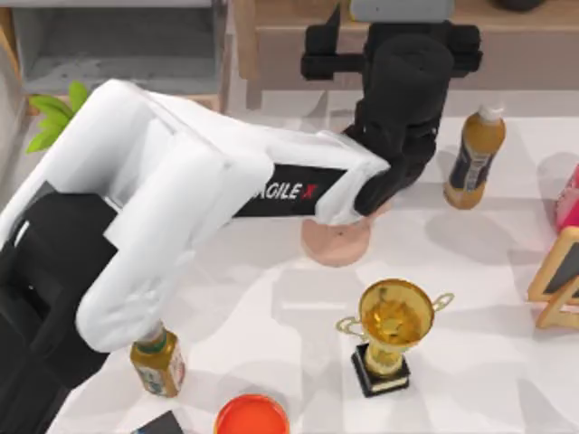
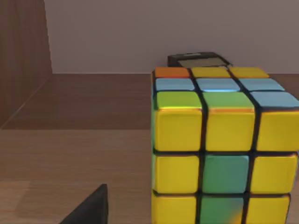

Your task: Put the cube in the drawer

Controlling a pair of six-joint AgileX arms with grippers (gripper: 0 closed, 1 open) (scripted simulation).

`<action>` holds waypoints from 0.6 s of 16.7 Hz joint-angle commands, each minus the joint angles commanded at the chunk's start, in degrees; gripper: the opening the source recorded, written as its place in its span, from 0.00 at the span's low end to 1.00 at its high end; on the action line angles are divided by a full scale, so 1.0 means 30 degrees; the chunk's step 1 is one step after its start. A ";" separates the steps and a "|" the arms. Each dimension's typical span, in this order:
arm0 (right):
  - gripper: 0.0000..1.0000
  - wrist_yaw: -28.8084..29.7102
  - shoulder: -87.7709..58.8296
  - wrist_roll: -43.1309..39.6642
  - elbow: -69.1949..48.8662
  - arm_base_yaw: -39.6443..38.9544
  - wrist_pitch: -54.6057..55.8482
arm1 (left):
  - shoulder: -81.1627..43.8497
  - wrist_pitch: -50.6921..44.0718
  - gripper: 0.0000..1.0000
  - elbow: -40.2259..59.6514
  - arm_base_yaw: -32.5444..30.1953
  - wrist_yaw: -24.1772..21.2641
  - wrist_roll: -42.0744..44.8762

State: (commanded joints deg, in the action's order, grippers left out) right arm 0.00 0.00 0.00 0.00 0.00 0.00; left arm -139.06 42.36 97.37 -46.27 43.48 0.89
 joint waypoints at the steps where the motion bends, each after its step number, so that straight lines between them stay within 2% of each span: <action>1: 1.00 0.0000 0.0000 0.0000 0.0000 0.0000 0.0000 | -0.0214 -0.0368 1.00 0.0588 0.0121 -0.0122 0.0009; 7: 1.00 0.0000 0.0000 0.0000 0.0000 0.0000 0.0000 | -0.2239 -0.2135 1.00 0.4435 0.1045 -0.1042 -0.0005; 10: 1.00 0.0000 0.0000 0.0000 0.0000 0.0000 0.0000 | -0.2940 -0.2259 1.00 0.5117 0.1202 -0.1216 -0.0081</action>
State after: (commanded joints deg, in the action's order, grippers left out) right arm 0.00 0.00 0.00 0.00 0.00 0.00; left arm -147.88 35.59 112.72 -42.67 39.84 0.65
